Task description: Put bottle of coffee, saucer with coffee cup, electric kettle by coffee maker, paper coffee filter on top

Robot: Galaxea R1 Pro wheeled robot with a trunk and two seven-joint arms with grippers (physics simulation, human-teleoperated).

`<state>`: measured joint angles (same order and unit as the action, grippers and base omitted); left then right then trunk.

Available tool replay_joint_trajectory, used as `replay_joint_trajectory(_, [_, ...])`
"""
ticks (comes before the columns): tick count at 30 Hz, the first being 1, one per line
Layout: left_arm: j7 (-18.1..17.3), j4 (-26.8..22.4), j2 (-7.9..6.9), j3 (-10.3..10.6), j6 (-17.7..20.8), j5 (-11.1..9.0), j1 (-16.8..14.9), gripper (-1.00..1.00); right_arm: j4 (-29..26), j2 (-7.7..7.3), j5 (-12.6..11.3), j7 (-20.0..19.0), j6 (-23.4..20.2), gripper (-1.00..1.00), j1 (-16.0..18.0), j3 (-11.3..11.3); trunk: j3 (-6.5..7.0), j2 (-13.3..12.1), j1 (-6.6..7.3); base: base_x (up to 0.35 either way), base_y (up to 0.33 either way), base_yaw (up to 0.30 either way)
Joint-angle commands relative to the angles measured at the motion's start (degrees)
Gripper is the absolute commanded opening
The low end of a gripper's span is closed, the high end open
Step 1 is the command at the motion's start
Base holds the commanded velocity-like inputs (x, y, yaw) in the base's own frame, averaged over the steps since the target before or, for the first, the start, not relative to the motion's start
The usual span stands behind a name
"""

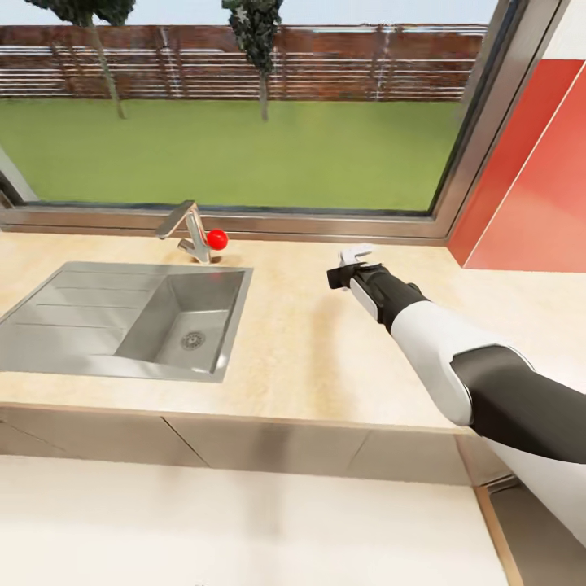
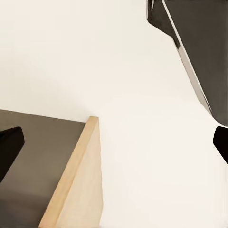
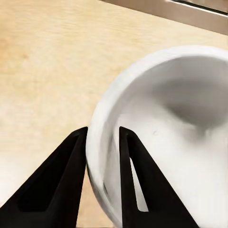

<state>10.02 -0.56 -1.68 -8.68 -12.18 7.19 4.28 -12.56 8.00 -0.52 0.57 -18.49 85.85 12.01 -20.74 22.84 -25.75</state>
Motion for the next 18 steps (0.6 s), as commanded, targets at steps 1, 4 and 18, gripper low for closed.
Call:
replay_joint_trajectory(1, [0.18, -0.05, 0.01, -0.46, -0.12, 0.60, 0.02, 1.00, -0.09, 0.00, -0.10, -0.04, -0.33, -1.00, 0.02, 0.29, -0.02, 0.09, -0.03, 0.000, 0.000, 0.221])
replay_joint_trajectory(4, [0.18, -0.05, 0.01, -0.43, -0.14, 0.57, 0.02, 1.00, -0.05, 0.00, -0.09, -0.04, -0.36, -1.00, 0.02, 0.29, 0.17, 0.09, -0.03, 0.000, 0.000, 0.217])
replay_joint_trajectory(18, [0.18, -0.14, 0.08, -0.29, -0.21, 0.63, 0.02, 1.00, -0.01, -0.09, 0.26, -0.02, -0.41, -1.00, -0.07, 0.29, 1.25, 0.09, -0.03, -0.073, -0.009, 0.148])
